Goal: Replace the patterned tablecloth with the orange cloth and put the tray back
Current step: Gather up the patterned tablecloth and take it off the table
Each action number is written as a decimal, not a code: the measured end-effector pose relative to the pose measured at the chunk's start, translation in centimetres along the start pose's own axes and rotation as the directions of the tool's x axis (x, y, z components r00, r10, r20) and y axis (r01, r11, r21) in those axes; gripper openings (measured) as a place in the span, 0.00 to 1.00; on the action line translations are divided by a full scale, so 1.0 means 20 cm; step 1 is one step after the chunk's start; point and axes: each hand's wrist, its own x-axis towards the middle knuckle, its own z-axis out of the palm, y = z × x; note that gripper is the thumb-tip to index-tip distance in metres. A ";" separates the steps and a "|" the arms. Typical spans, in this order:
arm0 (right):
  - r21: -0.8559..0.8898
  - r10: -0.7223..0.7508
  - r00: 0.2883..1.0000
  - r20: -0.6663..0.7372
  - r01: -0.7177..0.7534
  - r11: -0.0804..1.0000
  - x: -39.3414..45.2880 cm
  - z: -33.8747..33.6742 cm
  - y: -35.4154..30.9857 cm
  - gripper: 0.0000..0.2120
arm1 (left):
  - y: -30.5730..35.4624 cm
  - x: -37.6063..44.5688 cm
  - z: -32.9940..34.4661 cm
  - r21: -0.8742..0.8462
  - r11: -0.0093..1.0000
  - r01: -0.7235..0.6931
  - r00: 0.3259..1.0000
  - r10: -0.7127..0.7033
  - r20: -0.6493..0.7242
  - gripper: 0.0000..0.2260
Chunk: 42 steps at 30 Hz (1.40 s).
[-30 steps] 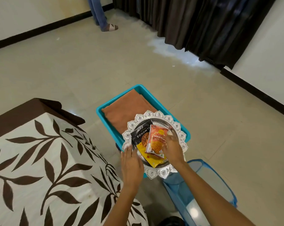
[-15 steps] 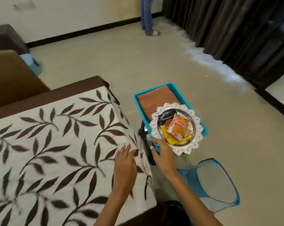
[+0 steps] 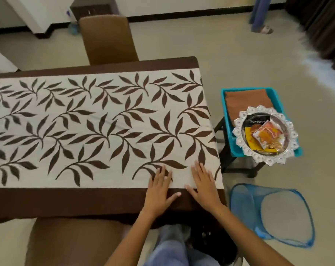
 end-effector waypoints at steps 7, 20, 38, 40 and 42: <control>0.165 0.055 0.987 -0.149 -0.030 0.986 0.01 0.03 -0.03 0.26 | 0.02 0.01 0.03 0.027 0.998 0.048 0.993 -0.045 -0.111 0.21; 0.215 0.105 0.956 -0.274 -0.046 0.976 0.17 0.00 -0.24 0.12 | -0.20 0.19 -0.05 0.086 0.990 -0.115 0.958 0.134 -0.255 0.21; 0.003 -0.068 0.976 -0.206 0.070 0.998 1.15 -0.02 -0.90 0.26 | -1.32 0.66 -0.80 0.089 0.980 0.180 0.844 -0.108 -0.525 0.19; -0.053 -0.088 0.981 -0.175 0.080 0.995 1.24 0.01 -0.98 0.27 | -1.47 0.66 -0.86 0.087 0.972 0.218 0.839 -0.141 -0.525 0.19; -0.084 -0.098 0.986 -0.135 0.087 0.993 1.31 0.05 -1.05 0.28 | -1.60 0.65 -0.90 0.055 0.959 0.280 0.820 -0.209 -0.533 0.20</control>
